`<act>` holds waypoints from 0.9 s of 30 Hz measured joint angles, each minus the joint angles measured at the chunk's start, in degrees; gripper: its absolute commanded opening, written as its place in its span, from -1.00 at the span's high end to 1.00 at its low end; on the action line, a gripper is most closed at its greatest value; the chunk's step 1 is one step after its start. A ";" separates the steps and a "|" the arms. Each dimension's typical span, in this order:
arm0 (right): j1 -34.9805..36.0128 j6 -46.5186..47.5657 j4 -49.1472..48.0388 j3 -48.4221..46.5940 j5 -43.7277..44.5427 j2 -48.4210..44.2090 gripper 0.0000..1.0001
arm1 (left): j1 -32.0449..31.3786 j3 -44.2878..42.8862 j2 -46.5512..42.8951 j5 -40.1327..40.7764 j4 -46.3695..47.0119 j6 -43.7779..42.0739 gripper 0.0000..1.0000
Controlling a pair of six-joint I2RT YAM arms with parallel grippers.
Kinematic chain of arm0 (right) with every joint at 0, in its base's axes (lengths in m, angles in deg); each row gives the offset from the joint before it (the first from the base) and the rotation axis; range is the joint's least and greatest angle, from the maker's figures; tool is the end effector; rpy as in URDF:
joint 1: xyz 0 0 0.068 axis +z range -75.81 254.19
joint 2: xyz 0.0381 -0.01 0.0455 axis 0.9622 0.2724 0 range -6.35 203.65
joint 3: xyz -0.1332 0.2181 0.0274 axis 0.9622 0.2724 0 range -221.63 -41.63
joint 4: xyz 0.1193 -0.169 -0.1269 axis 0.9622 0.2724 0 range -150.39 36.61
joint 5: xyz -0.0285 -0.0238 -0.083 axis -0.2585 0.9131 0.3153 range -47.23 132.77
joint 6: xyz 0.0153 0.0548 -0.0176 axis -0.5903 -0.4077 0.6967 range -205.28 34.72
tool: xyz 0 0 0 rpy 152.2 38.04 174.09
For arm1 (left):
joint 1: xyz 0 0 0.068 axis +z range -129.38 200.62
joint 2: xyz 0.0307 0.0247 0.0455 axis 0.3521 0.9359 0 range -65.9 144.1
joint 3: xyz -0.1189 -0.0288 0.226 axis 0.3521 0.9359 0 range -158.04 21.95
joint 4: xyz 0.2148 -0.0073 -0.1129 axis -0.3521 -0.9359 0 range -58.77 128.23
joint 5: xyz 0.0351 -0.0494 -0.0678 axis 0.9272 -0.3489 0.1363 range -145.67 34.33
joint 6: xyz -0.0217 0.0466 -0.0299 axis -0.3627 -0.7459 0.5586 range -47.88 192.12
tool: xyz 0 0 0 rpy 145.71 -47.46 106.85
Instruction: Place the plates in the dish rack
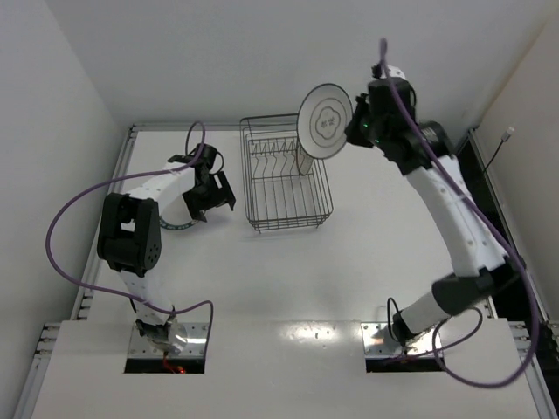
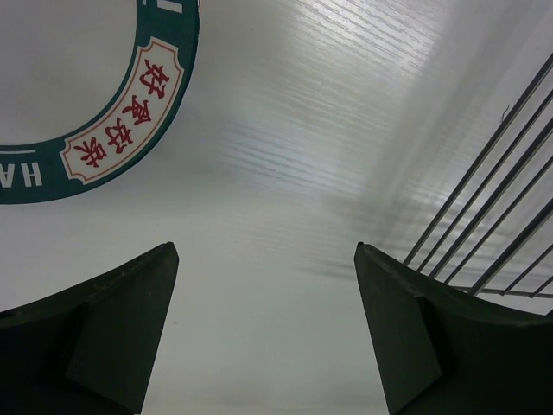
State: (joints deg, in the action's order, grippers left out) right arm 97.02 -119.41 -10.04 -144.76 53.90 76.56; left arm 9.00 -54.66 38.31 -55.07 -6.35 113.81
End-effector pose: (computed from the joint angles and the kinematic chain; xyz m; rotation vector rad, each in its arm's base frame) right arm 0.2620 0.1012 0.4346 0.3251 2.0857 0.3981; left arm 0.3371 -0.0688 0.1906 -0.7424 2.7546 -0.1872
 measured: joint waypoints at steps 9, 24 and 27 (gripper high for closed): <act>11.21 4.20 -5.18 -28.15 24.96 35.56 1.00 | 0.00 1.62 0.00 0.17 0.17 0.46 -0.63; 13.29 8.15 -4.02 -29.79 41.20 44.28 1.00 | 0.00 1.92 -3.87 3.54 0.46 -3.76 -0.63; 13.27 8.44 -3.91 -28.35 41.42 44.30 1.00 | -0.02 2.05 -5.86 6.29 0.37 -4.63 -0.63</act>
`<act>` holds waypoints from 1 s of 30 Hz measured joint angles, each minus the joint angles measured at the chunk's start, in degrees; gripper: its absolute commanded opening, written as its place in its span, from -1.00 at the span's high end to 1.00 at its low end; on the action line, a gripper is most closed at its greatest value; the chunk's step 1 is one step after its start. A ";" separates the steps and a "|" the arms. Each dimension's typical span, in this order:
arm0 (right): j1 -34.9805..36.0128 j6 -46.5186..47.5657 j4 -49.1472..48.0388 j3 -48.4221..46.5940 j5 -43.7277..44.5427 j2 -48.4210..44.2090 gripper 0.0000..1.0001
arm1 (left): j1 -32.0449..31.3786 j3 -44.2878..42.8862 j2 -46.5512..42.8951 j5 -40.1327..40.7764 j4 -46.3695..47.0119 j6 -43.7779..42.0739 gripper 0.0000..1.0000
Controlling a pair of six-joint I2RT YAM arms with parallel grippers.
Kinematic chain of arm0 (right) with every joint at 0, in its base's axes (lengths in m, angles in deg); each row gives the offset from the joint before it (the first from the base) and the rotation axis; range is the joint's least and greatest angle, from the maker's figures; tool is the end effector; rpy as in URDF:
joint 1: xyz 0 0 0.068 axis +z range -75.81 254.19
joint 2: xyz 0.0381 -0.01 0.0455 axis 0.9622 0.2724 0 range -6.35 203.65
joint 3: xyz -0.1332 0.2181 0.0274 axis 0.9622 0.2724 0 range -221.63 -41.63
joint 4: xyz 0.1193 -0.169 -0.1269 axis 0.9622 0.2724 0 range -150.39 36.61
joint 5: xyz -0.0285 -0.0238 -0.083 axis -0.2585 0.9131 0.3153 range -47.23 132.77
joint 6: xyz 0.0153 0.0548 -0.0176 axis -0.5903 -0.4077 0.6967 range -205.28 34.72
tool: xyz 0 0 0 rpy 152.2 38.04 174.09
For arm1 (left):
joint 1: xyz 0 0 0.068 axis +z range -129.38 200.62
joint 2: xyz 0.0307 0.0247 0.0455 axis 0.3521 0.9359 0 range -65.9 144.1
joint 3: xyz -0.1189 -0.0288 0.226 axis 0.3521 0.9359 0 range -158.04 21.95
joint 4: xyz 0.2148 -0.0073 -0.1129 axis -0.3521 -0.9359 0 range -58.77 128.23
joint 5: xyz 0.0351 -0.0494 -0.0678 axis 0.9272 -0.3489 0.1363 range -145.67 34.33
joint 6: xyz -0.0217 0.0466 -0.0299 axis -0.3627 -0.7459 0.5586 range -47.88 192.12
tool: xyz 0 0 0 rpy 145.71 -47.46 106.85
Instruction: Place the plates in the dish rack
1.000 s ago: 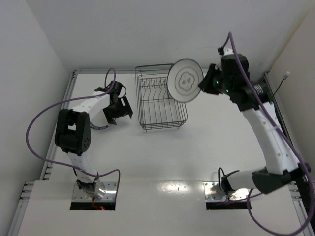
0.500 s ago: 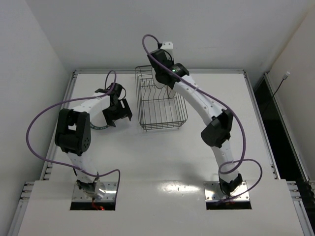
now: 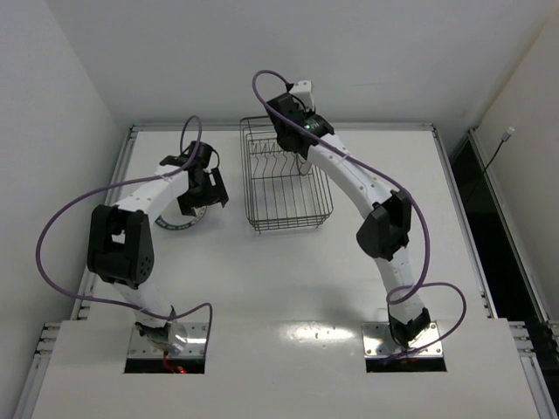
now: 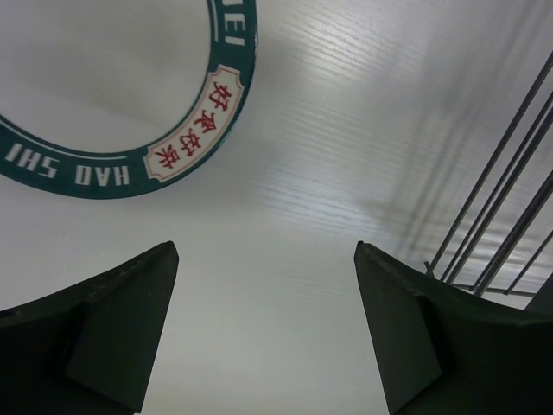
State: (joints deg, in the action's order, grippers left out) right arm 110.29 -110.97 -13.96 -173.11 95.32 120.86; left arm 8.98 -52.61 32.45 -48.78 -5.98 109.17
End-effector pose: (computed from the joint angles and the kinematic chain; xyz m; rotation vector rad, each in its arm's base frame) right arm 0.3954 0.2455 0.3198 0.2502 1.9965 -0.3851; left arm 0.3243 -0.0615 0.2140 -0.6344 2.6678 -0.0692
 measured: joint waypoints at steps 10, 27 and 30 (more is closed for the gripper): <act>0.00 0.20 -0.07 0.39 -0.63 5.11 1.00 | 0.02 2.51 -1.84 7.58 -0.74 -2.01 -0.68; -2.93 -4.96 3.37 3.08 -22.77 1.49 -0.30 | 0.02 -0.57 4.94 24.50 -3.80 -3.72 -1.00; -3.19 -6.49 3.28 6.43 -29.33 -7.76 -0.32 | 0.11 -5.51 11.08 25.64 -4.13 -5.14 -1.00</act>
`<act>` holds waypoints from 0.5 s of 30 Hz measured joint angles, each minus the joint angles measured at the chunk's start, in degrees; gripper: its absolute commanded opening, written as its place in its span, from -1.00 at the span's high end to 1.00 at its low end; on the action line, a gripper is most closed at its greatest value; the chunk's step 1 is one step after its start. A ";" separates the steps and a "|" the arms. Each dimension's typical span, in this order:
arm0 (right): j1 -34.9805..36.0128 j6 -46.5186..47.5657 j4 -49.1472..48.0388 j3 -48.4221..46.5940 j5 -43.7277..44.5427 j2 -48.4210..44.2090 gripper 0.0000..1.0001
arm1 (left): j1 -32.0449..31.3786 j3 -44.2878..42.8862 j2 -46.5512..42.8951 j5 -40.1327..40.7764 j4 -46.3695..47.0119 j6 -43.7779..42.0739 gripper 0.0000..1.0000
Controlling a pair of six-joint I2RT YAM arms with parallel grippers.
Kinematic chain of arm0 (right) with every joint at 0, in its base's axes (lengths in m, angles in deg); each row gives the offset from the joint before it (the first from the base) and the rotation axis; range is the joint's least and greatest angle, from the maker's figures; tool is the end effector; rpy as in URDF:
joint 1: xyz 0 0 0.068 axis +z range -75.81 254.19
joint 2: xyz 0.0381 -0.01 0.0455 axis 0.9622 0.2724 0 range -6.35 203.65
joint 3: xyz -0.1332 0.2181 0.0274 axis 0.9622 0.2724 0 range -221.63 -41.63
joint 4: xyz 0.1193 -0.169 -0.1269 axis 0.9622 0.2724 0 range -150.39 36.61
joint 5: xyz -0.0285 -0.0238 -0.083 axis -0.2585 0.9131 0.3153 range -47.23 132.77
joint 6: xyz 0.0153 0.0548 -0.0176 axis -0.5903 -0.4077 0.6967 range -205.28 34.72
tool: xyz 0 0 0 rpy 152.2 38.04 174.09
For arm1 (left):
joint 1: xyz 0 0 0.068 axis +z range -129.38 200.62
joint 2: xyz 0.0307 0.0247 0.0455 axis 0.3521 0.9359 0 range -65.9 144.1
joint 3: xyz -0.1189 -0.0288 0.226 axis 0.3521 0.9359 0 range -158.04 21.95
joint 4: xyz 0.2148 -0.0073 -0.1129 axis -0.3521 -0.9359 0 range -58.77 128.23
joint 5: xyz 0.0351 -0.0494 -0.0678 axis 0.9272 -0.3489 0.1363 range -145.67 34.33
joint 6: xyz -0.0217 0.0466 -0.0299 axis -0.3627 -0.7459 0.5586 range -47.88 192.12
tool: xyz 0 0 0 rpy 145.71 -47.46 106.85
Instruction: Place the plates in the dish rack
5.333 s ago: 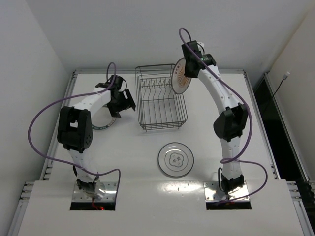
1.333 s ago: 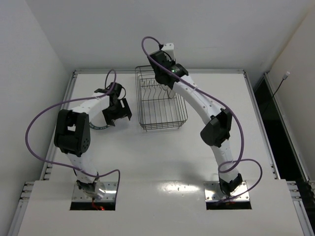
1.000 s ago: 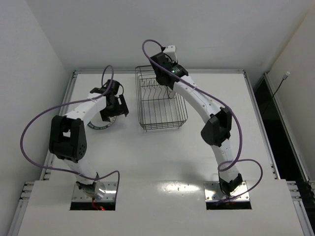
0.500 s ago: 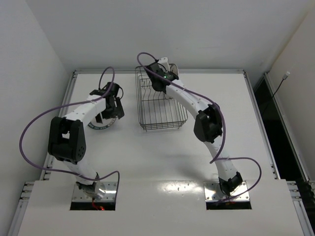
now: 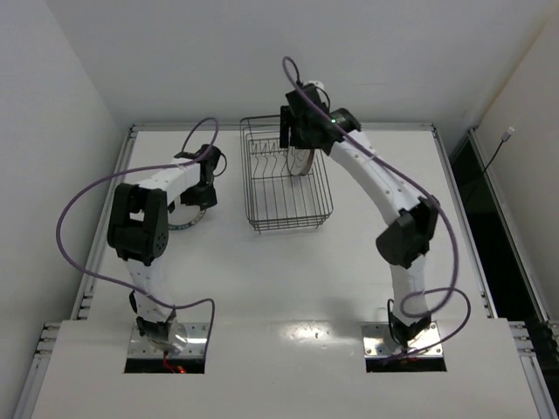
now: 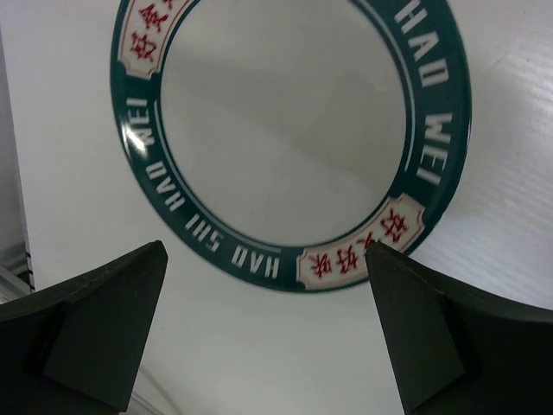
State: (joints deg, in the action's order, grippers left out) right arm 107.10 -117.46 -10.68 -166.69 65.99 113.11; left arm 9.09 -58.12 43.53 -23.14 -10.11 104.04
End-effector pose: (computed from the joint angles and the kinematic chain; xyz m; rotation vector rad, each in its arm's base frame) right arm 0.3801 0.2256 0.3314 0.1821 2.2607 0.1232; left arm 0.3491 -0.0473 0.1808 -0.5553 2.6128 0.6172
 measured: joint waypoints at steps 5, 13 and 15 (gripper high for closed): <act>-1.09 -0.79 -1.84 0.96 -7.91 -12.98 -0.37 | 0.02 -2.54 5.14 1.62 0.81 -2.38 -0.94; -4.00 -0.63 -1.64 2.56 -15.28 -16.28 -0.37 | 0.17 2.56 2.40 0.83 5.46 -7.82 -0.86; -4.48 -0.59 -1.20 3.15 -16.63 -15.82 -0.37 | 0.28 5.86 -0.39 -0.74 6.29 -9.20 -0.86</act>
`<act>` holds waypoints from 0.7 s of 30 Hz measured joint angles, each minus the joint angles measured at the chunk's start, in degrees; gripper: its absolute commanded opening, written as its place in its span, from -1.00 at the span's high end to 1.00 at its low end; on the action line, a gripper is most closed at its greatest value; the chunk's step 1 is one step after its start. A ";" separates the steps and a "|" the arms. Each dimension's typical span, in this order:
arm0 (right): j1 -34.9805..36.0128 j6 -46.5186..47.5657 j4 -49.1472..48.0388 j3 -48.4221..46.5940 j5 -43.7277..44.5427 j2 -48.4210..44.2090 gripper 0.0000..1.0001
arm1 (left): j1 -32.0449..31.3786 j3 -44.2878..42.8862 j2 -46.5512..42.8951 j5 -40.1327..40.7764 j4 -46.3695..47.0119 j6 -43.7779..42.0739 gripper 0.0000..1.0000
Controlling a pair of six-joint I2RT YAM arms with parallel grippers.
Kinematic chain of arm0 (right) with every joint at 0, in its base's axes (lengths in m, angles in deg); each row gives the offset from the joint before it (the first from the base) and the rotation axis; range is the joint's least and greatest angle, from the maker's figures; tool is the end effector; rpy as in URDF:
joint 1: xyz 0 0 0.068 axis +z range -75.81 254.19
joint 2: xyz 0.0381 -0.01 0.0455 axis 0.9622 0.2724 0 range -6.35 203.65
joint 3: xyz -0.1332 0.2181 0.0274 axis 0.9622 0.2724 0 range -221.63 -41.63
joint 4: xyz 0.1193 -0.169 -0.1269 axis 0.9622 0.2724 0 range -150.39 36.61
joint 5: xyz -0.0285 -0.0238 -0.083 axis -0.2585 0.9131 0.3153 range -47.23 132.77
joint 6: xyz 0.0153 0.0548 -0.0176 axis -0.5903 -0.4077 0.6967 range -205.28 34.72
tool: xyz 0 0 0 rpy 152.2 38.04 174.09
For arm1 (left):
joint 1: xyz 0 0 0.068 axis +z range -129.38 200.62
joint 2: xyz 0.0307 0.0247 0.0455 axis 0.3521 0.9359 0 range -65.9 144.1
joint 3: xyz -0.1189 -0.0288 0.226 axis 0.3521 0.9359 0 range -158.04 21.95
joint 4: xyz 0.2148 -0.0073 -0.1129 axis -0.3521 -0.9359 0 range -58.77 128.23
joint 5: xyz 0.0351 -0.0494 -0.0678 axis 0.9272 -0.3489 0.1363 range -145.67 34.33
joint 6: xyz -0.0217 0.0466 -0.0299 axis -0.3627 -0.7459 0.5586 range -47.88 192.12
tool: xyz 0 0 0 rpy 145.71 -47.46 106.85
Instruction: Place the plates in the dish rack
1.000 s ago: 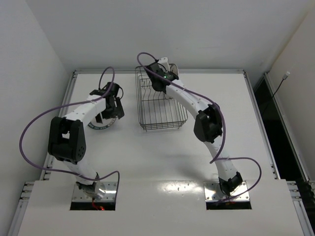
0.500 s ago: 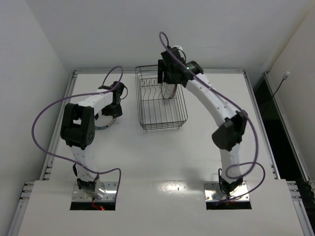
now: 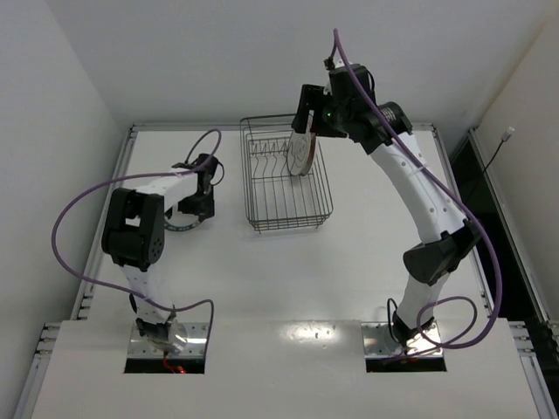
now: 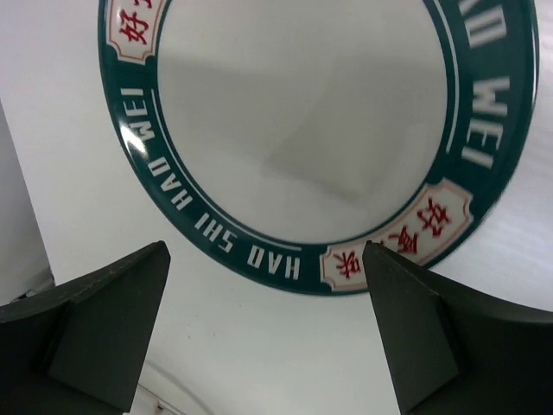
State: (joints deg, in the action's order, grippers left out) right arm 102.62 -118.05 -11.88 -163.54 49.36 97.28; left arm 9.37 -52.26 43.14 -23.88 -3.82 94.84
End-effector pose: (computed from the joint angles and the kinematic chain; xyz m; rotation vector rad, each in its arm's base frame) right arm 0.3317 0.1739 0.4226 0.1516 2.1328 0.5191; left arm 0.3429 -0.0448 0.1602 -0.3570 2.6707 0.6431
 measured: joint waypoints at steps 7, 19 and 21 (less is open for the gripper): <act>-1.42 0.02 -0.55 2.36 -7.30 0.20 -0.37 | 0.04 4.35 -7.10 -9.79 2.54 -4.09 -0.94; -2.05 0.04 -1.46 3.04 -18.51 2.34 -0.45 | 6.56 -0.07 -16.72 -24.83 3.63 14.12 -1.00; -2.05 0.04 -1.51 3.10 -19.32 2.34 -0.48 | 12.87 4.17 -18.71 -29.24 5.11 18.05 -1.00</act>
State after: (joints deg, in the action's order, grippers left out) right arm 100.56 -118.01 -13.39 -160.43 30.04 99.62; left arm 22.25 -48.09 24.43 -53.13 1.30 112.89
